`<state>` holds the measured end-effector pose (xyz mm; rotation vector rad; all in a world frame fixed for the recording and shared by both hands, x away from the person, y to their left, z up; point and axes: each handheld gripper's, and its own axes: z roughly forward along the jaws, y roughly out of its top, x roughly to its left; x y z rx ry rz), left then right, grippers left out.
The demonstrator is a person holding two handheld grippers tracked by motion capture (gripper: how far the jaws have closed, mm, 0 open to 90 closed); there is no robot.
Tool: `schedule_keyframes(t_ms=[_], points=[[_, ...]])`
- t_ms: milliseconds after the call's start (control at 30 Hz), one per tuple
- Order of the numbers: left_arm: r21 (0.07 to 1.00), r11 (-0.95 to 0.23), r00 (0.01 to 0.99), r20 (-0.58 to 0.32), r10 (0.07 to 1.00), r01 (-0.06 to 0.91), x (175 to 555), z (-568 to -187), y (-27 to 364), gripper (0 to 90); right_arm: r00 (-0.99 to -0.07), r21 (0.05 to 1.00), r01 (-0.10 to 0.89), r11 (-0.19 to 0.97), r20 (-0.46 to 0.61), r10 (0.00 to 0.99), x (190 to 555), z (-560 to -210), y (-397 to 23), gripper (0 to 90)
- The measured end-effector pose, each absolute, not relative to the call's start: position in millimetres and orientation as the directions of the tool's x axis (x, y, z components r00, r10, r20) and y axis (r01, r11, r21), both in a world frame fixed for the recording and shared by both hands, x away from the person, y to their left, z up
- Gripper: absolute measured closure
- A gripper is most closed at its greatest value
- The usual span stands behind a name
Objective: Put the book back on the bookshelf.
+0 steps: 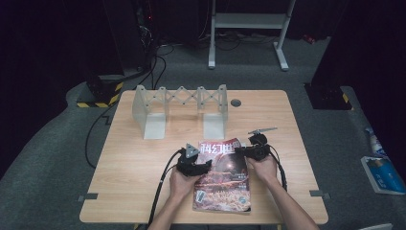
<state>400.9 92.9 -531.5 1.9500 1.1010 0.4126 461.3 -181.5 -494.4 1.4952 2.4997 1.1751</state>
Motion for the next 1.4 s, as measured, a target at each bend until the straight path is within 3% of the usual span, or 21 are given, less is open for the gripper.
schedule_keyframes(t_ms=[433,1400], points=[[0.795,-0.231,0.545,-0.144,0.826,0.561,402.6,-531.8,96.1,22.6,-0.607,0.652,0.706,0.276,0.357,0.71,453.0,-485.6,-183.8,85.0],[0.796,-0.194,0.577,-0.224,0.785,0.573,404.1,-532.6,99.1,15.1,-0.733,0.77,0.57,0.286,0.32,0.6,431.1,-458.3,-184.5,85.4]])
